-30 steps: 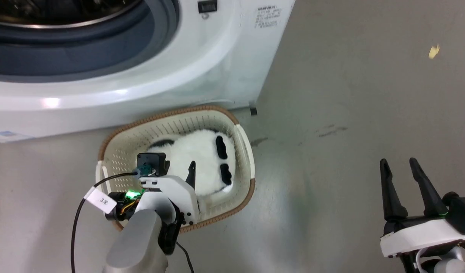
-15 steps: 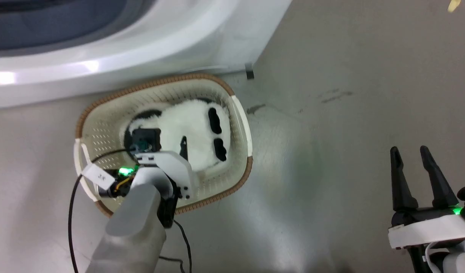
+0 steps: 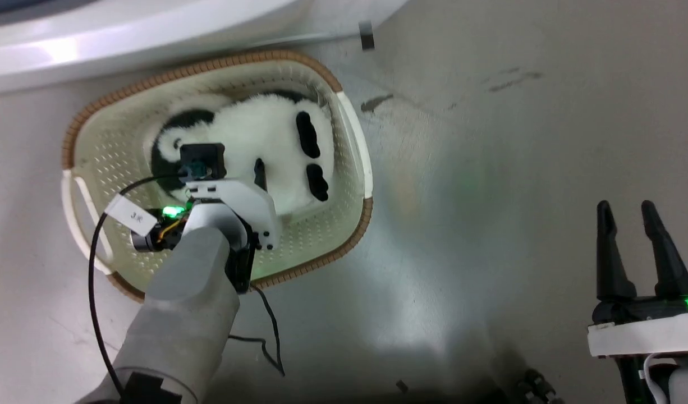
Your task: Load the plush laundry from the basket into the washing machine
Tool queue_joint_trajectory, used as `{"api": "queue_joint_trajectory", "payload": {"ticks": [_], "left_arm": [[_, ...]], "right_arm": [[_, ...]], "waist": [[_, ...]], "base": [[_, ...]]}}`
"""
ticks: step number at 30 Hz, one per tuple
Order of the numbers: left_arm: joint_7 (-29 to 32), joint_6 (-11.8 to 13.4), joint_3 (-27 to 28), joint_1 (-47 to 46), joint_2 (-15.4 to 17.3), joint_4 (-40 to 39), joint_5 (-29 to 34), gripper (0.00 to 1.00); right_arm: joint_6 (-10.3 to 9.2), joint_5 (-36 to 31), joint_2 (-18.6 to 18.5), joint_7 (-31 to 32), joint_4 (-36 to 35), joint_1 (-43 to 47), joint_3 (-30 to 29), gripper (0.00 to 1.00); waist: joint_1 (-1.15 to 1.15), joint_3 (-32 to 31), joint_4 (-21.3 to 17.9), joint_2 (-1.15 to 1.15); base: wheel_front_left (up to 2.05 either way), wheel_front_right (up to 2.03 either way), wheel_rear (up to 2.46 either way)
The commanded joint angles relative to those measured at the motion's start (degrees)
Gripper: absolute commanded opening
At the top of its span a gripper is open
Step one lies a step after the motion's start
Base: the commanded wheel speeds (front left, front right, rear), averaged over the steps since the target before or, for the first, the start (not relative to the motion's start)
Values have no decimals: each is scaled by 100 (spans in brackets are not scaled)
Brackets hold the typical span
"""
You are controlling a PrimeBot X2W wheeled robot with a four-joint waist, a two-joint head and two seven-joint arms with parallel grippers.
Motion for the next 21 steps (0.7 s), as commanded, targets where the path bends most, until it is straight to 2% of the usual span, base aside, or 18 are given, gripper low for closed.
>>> {"api": "queue_joint_trajectory", "payload": {"ticks": [1, 14, 15, 16, 21], "left_arm": [[-49, 27, -46, -172, -2, 146, -58, 100], [-130, 10, -377, -887, -83, 1052, -627, 100], [-84, 0, -393, -896, -85, 1088, -671, 35], [-30, -23, -408, -887, -87, 1095, -699, 0], [80, -144, -549, -837, -90, 1002, -862, 0]], "right_arm": [[-5, 64, 10, -48, -30, -99, -37, 100], [-5, 234, 12, -193, -192, -113, -198, 100], [-5, 236, 12, -194, -200, -113, -202, 100], [-5, 232, 12, -189, -208, -110, -203, 100], [-5, 211, 12, -172, -226, -105, -225, 100]], "waist": [[-1, 152, -36, 0], [-1, 932, -103, 0], [-1, 953, -104, 0], [-1, 952, -104, 0], [-1, 940, -78, 0]], "base": [[0, 0, 0], [0, 0, 0], [0, 0, 0], [0, 0, 0], [0, 0, 0]]}}
